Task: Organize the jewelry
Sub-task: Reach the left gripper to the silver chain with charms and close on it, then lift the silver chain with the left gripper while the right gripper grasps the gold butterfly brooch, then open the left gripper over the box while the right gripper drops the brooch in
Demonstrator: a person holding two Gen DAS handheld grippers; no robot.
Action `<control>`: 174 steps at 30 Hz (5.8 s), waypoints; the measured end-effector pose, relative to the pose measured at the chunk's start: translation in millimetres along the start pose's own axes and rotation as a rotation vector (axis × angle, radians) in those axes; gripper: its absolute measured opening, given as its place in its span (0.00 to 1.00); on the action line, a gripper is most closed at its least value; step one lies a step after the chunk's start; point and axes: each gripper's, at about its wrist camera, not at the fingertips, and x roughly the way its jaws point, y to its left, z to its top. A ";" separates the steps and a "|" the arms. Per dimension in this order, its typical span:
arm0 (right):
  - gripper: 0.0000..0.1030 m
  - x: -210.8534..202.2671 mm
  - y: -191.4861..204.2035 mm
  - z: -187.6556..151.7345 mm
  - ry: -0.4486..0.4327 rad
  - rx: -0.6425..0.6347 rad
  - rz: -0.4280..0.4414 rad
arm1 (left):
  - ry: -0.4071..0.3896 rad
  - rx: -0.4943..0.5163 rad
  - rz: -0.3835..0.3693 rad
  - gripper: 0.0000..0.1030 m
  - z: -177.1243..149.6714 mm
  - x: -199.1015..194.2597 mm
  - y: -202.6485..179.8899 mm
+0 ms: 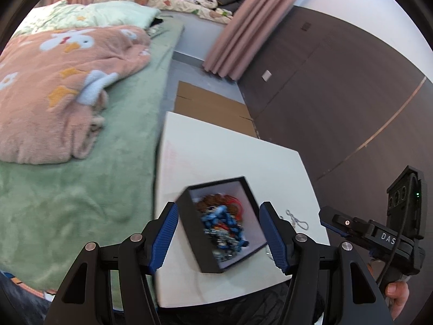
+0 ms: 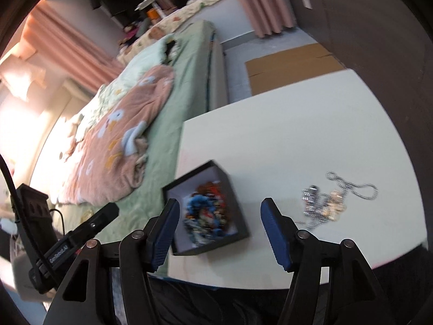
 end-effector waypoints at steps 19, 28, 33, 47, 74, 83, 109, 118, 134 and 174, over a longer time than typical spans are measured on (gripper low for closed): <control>0.61 -44.9 -122.7 -18.9 -0.046 0.196 -0.054 | 0.110 0.197 -0.058 0.61 -24.2 61.8 -104.8; 0.61 -52.0 -164.9 -28.3 -0.067 0.266 -0.049 | 0.195 0.233 -0.047 0.41 -33.6 100.1 -134.2; 0.61 -51.1 -181.4 -31.0 -0.068 0.286 -0.051 | 0.249 0.224 -0.031 0.34 -39.6 126.3 -144.0; 0.61 -62.0 -222.3 -39.2 -0.086 0.352 -0.056 | 0.317 0.267 0.094 0.25 -54.0 184.1 -162.8; 0.61 -61.4 -227.9 -43.7 -0.073 0.366 -0.063 | 0.276 0.352 0.086 0.13 -61.2 177.9 -153.7; 0.61 -52.4 -209.5 -37.3 -0.055 0.334 -0.050 | 0.188 0.325 0.014 0.13 -31.9 130.9 -158.1; 0.61 2.2 -147.9 -17.2 0.060 0.256 0.003 | -0.160 0.324 -0.163 0.13 48.8 -35.1 -188.2; 0.61 11.1 -140.2 -11.8 0.071 0.253 -0.005 | -0.288 0.326 -0.174 0.13 73.7 -94.0 -187.0; 0.61 61.3 -101.8 -10.9 0.169 0.175 0.003 | -0.384 0.285 -0.093 0.00 94.4 -134.0 -148.3; 0.18 27.0 -1.6 14.3 0.138 -0.085 0.037 | -0.015 -0.074 0.093 0.58 -0.1 -8.9 -2.0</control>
